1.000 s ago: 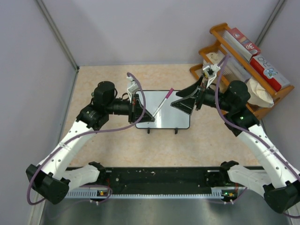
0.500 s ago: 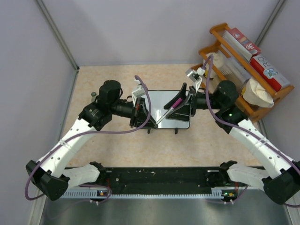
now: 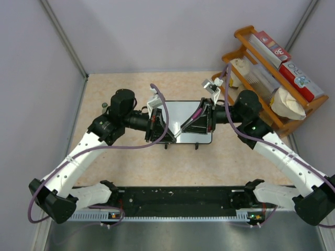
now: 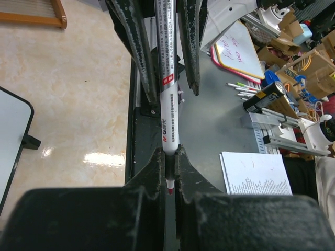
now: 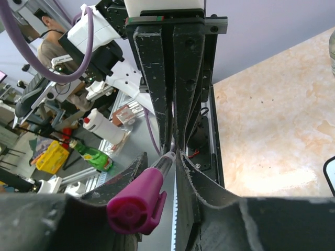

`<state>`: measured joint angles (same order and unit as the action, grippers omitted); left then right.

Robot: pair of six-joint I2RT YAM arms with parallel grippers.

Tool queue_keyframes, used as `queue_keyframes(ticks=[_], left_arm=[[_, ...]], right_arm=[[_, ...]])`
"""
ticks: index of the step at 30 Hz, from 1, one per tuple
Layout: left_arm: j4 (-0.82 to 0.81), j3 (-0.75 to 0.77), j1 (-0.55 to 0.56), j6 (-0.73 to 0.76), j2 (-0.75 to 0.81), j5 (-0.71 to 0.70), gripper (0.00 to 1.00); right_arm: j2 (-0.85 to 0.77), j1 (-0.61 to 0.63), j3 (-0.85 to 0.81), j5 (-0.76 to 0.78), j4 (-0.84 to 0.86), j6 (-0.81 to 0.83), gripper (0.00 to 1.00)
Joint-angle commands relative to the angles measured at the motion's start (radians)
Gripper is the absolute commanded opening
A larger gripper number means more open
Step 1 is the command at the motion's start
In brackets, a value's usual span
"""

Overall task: Write a sentence on the whiteboard
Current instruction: Pass from the left arm to the right

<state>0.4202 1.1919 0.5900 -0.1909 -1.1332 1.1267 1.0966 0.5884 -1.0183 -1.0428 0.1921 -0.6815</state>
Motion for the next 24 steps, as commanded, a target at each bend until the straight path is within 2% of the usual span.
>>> queue_keyframes(ticks=[1,5,8,9,14,15,17,18,22,24], left_arm=[[-0.02,0.02,0.004,0.024,0.007,0.004,0.0],[-0.015,0.021,0.004,0.025,0.0,0.008,0.0],[-0.015,0.021,0.004,0.027,-0.004,0.005,0.0],[-0.015,0.023,0.004,0.025,-0.005,0.005,0.0],[-0.014,0.023,0.004,0.03,-0.003,-0.008,0.0],[-0.012,0.025,0.002,0.027,-0.002,-0.016,0.13],[-0.017,0.017,0.002,0.028,0.003,-0.025,0.3],[-0.021,0.011,0.002,0.025,0.009,-0.03,0.48],[-0.082,-0.043,-0.004,-0.024,0.026,-0.083,0.69],[-0.141,-0.095,-0.01,-0.07,0.035,-0.11,0.73]], right_arm=[[0.005,0.013,-0.016,-0.017,0.062,-0.004,0.25],[0.014,0.017,-0.014,-0.029,0.107,-0.041,0.2],[0.025,0.025,-0.022,-0.045,0.104,-0.039,0.07],[0.026,0.028,-0.025,-0.057,0.101,-0.039,0.0],[0.019,0.03,-0.046,-0.046,0.032,0.016,0.0],[0.017,0.031,-0.055,-0.028,0.015,0.026,0.0],[0.006,0.031,-0.062,-0.004,-0.04,0.069,0.0],[0.002,0.03,-0.066,0.039,-0.068,0.086,0.0],[-0.014,0.028,-0.069,0.17,-0.186,0.158,0.0],[-0.026,0.028,-0.059,0.272,-0.25,0.189,0.0]])
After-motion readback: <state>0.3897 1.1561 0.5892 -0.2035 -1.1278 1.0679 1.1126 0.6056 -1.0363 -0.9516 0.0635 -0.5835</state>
